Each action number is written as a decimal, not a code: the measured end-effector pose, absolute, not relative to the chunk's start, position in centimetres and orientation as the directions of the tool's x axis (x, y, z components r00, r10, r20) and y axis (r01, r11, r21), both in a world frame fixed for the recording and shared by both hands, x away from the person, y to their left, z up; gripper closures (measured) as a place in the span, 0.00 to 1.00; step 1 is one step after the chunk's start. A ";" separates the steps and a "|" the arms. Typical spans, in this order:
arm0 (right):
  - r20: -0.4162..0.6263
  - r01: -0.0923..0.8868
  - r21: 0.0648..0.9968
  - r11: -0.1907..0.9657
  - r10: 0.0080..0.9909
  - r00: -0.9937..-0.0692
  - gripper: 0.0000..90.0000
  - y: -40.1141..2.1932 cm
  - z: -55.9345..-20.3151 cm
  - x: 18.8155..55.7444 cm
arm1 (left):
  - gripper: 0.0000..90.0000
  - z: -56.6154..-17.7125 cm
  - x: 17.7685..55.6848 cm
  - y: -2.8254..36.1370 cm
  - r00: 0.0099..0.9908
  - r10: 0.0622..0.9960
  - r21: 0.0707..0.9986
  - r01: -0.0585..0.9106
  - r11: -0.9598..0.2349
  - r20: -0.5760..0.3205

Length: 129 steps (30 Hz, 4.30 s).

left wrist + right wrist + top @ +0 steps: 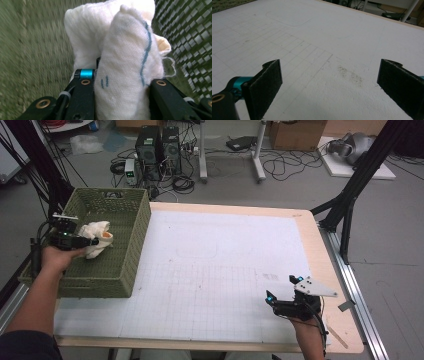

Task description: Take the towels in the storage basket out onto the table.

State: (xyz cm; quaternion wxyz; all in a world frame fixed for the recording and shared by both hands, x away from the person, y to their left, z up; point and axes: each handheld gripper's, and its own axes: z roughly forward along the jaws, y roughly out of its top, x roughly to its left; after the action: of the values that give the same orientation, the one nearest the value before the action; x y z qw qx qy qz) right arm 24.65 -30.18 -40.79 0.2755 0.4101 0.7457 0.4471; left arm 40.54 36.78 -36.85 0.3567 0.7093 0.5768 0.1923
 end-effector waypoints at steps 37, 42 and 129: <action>-0.056 0.356 0.893 0.274 0.854 -0.518 0.06 -29.6 -40.5 24.7 | 0.78 -31.3 34.1 33.3 0.461 0.868 0.981 0.132 0.141 -0.187; -0.054 0.356 0.893 0.273 0.853 -0.519 0.06 -29.5 -40.6 24.7 | 0.78 -30.7 33.5 31.2 0.524 0.838 0.988 0.099 0.119 -0.153; -0.057 0.385 0.878 0.285 0.860 -0.508 0.06 -29.8 -41.0 24.9 | 0.25 -41.1 30.0 15.6 0.741 0.657 0.933 0.320 -0.165 -0.138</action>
State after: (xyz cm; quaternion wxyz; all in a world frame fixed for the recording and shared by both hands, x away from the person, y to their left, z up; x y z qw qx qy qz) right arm 24.88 -29.79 -41.02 0.2747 0.4131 0.7531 0.4322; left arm 30.03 15.57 -41.11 0.5575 0.7482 0.3264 0.1511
